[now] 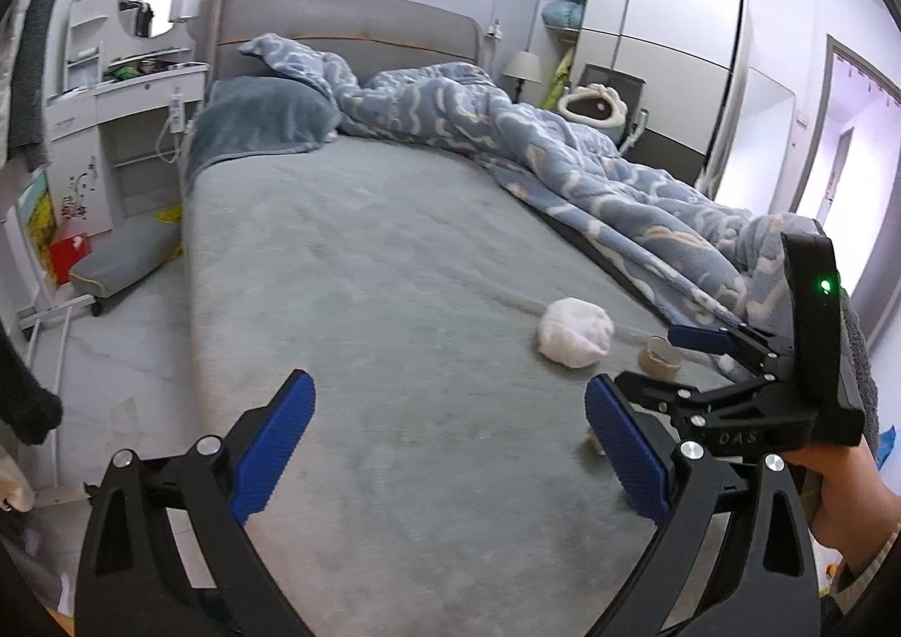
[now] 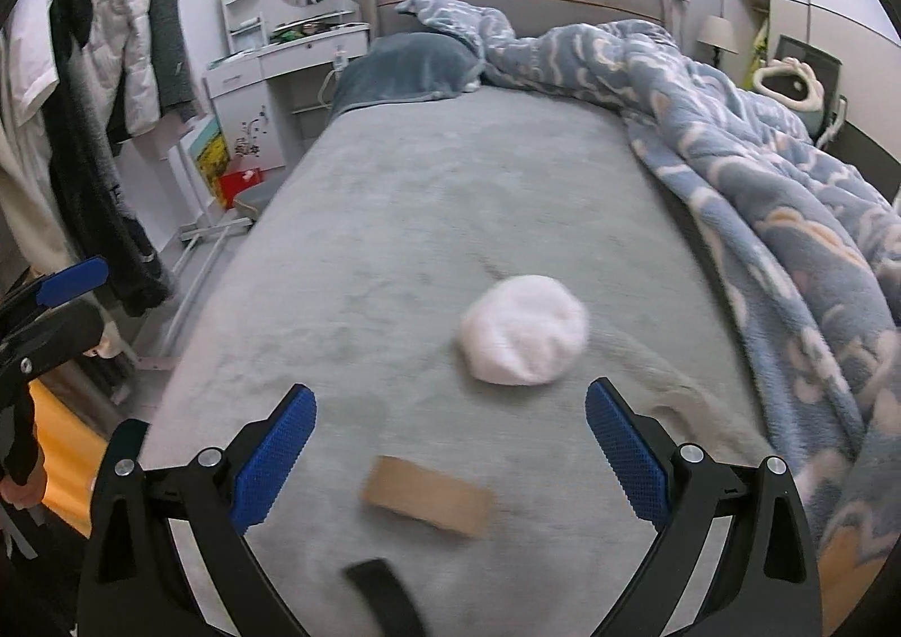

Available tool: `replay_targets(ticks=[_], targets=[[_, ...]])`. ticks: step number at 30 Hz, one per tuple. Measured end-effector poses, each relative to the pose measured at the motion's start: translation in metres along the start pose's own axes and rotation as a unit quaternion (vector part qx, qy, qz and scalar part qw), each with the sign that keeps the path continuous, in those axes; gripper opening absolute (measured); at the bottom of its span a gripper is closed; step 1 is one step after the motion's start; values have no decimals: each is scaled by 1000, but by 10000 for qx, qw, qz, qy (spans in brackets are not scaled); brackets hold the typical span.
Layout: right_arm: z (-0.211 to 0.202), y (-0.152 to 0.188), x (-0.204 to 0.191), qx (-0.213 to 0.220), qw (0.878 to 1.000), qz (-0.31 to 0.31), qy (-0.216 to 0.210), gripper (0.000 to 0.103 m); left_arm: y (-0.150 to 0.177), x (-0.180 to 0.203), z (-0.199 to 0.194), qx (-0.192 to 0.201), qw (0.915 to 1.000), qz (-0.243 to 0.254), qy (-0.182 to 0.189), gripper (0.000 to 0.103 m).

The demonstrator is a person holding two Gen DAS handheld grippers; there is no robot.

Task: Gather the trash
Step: 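Move both open tools back toward the tape rolls on the bed, then grasp a brown tape roll with the left tool while the right tool grasps another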

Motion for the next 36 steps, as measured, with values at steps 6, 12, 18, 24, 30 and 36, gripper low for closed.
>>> replay_targets(ticks=[6,12,18,24,30,36], targets=[[6,-1,33,-65,9998,145,116,98,8,30,25,-187,9992,203,282,98],[16,0,53,-200,9994,221,192,98,20,54,53,-434,9965,162,694,98],[29,5,70,-400,9984,267,313,98,22,70,72,-613,9930,37,1011,98],[40,15,86,-589,9972,299,364,98,23,83,90,-814,9881,-85,1306,98],[47,19,99,-701,9963,364,350,98,32,97,110,-1139,9837,-139,1385,98],[48,17,113,-709,9955,588,217,97,36,104,121,-1250,9821,-78,1404,97]])
Point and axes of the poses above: each gripper's, at about its wrist camera, not at the fingertips, and z roughly the way its jaws point, x to its right, y to its underside, the point moved 4 cm from there along z, roughly the way its jaws point, and after that the axes turned 6 degrees about z, right-handed, at the moved point
